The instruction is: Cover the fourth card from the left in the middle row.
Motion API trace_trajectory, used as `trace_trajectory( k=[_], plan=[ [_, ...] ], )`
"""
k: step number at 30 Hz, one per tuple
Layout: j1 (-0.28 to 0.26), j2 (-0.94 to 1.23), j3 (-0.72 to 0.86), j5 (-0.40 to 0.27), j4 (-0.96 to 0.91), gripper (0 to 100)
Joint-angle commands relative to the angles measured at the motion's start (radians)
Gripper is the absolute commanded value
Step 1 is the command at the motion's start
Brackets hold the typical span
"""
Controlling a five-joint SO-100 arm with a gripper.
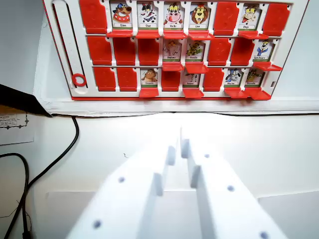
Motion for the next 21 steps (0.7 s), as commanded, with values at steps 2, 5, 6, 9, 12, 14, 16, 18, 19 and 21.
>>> trace_trajectory(
  k=[2,5,6,9,12,14,16,18,19,21],
  plan=[
    [-0.009,0.038,-0.092,-0.005,-0.008,0],
    [-0.009,0.038,-0.092,-0.003,-0.008,0],
    [-0.009,0.038,-0.092,-0.003,-0.008,0],
    [-0.009,0.038,-0.092,-0.003,-0.008,0],
    [-0.009,0.04,-0.087,-0.003,-0.008,0],
    [-0.006,0.043,-0.08,-0.003,-0.008,0],
    [-0.002,0.043,-0.077,-0.003,-0.008,0],
    [0.003,0.043,-0.067,0.0,-0.008,0],
    [0.003,0.044,-0.058,0.002,-0.009,0],
    [0.003,0.051,-0.026,0.002,-0.023,0]
  ],
)
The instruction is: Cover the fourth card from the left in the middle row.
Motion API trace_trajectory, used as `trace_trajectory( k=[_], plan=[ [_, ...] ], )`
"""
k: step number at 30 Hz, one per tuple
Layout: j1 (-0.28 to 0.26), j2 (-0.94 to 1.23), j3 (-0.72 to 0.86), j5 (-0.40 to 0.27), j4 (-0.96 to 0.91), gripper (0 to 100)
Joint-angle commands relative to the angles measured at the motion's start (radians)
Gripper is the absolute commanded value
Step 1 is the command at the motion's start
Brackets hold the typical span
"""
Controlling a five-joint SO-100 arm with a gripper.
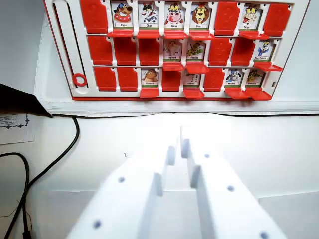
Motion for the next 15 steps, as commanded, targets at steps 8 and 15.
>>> trace_trajectory(
  k=[8,15],
  plan=[
    [0.055,0.078,0.218,-0.025,-0.19,0],
    [0.101,0.034,0.364,-0.072,-0.393,0]
  ],
)
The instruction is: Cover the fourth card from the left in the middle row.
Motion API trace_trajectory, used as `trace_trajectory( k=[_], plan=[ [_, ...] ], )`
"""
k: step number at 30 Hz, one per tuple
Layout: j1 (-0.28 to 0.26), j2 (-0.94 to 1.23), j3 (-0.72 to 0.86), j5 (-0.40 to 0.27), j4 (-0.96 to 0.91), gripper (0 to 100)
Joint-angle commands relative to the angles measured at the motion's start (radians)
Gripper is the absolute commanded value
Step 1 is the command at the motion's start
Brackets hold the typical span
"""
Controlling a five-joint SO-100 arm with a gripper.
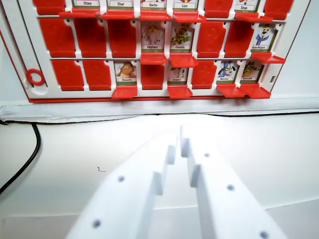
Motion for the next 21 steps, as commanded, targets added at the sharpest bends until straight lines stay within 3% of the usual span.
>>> trace_trajectory(
  k=[1,10,21],
  plan=[
    [0.017,-0.006,0.017,-0.009,-0.106,0],
    [0.014,-0.098,0.178,-0.012,-0.331,0],
    [0.0,-0.319,0.189,-0.014,-0.497,0]
  ],
)
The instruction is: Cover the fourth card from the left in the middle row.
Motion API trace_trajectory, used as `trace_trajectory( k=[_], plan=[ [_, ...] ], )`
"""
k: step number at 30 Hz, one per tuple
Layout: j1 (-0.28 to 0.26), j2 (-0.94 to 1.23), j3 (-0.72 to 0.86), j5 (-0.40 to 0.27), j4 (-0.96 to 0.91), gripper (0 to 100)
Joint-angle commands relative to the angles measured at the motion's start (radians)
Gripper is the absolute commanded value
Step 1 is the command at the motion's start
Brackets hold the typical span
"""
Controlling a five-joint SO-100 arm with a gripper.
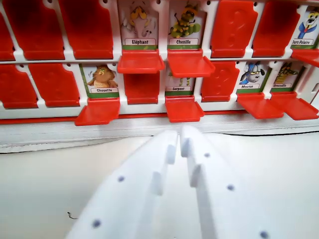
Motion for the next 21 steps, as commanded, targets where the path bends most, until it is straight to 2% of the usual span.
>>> trace_trajectory(
  k=[1,10,21],
  plan=[
    [-0.018,-0.044,-0.021,-0.006,-0.08,0],
    [-0.058,-0.206,-0.066,-0.003,-0.169,0],
    [-0.058,-0.364,-0.224,0.0,-0.172,0]
  ],
)
